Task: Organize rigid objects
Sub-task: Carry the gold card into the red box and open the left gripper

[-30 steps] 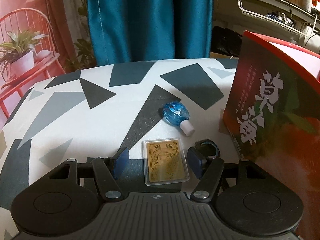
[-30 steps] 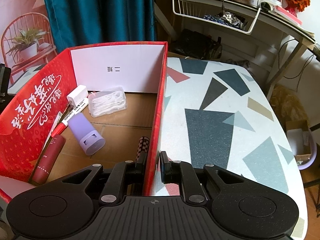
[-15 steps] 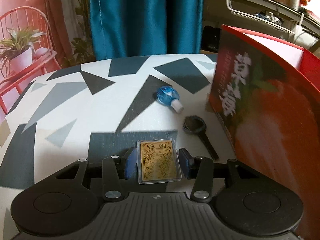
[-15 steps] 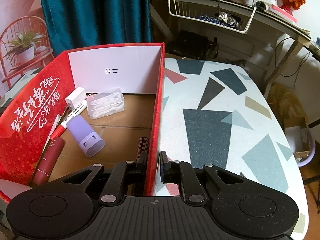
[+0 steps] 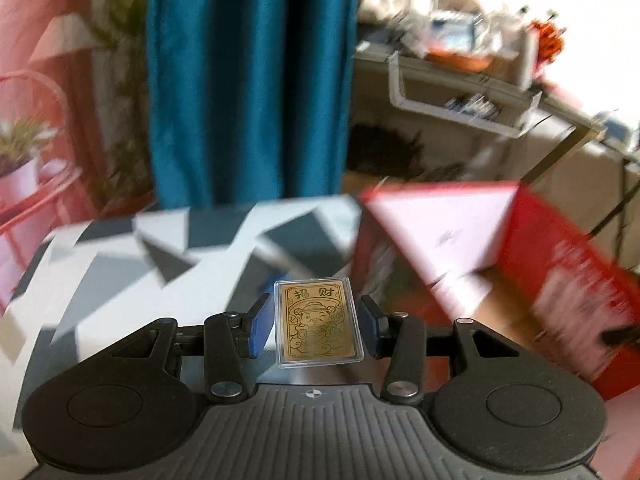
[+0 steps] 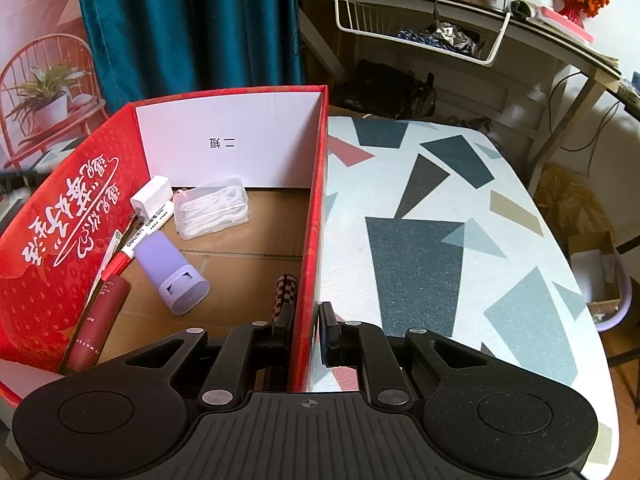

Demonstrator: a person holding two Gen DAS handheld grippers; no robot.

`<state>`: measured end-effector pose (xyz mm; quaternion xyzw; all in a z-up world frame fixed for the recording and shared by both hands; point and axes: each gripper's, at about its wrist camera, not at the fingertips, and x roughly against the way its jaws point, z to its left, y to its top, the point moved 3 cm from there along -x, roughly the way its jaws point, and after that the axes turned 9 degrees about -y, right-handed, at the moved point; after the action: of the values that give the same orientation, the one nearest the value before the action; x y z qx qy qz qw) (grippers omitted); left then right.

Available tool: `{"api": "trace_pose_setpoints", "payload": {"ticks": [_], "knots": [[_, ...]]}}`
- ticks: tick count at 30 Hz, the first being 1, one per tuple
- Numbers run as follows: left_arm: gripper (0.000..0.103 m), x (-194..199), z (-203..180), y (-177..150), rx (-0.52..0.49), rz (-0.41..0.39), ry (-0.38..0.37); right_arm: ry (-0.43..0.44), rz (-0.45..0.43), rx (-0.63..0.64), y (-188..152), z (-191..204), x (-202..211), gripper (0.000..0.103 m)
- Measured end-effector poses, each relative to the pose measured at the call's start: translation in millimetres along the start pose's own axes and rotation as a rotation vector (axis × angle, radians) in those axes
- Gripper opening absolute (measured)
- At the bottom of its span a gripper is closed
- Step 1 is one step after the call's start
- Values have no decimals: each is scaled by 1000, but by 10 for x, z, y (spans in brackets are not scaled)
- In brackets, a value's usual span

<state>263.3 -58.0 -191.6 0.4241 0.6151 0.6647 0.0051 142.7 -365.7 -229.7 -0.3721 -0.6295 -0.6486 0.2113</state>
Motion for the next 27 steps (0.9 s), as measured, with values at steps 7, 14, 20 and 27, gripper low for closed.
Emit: {"api": "trace_pose_setpoints", "payload": {"ticks": [7,14,20,27], "knots": [[48,-52,-636,275,-198,-9,-166,2,2,0,5,0,-8,12],[48,-400,-978,101,-340,119,-246,7,4,-1,-1,-1,-11,12],[48,-484,-951,-15,-320,167,-271,10,3,-2,3,-1,-13,12],[49,-436,-888,-16,-278,161,-290,10,4,-1,4,-2,-11,12]]}}
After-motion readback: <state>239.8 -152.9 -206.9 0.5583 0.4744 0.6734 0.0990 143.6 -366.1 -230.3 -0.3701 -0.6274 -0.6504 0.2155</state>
